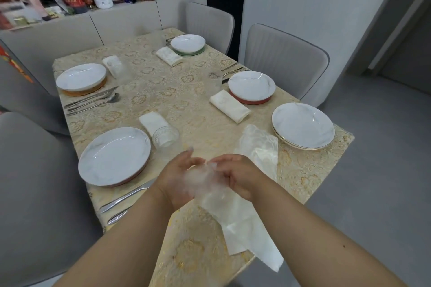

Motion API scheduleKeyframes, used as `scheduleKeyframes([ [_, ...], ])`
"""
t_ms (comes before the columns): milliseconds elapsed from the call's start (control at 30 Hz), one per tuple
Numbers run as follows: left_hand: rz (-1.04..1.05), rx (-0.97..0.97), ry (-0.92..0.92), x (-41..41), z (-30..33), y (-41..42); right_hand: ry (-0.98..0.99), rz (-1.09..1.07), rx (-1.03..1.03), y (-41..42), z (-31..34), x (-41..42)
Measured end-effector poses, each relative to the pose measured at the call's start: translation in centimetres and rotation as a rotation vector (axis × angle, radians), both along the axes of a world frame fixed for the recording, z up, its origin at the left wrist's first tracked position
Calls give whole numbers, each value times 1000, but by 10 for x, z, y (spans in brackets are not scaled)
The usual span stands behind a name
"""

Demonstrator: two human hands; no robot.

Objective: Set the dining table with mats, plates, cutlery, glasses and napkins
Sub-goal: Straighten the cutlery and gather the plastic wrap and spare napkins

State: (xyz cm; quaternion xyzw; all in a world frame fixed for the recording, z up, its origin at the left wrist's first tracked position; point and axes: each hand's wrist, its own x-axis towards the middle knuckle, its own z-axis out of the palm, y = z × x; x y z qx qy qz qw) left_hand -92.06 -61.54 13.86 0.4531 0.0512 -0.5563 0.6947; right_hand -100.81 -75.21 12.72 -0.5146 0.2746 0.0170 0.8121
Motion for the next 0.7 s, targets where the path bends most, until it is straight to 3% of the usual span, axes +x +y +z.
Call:
scheduleKeyframes([
  [67,-128,168,-126,-3,0,-1,20,8,-420,8,0,0],
  [133,-120,354,-296,-5,-1,-3,22,89,-735,12,1,-2],
  [233,-125,462,-382,-3,-6,-7,-2,179,-786,4,7,-6],
  [300,-71,468,-412,-2,-7,-12,-12,6,-870,-15,17,-8],
  [367,-22,493,-478,-3,-6,-17,156,-240,-1066,-41,20,-8],
  [400,9,489,-468,-5,-5,-21,303,-263,-1142,-52,17,-9],
  [500,71,533,-464,-2,-4,-29,589,59,-1123,-62,-8,-13],
  [700,239,504,-455,-2,-3,-29,299,-178,-711,-82,-3,-26],
])
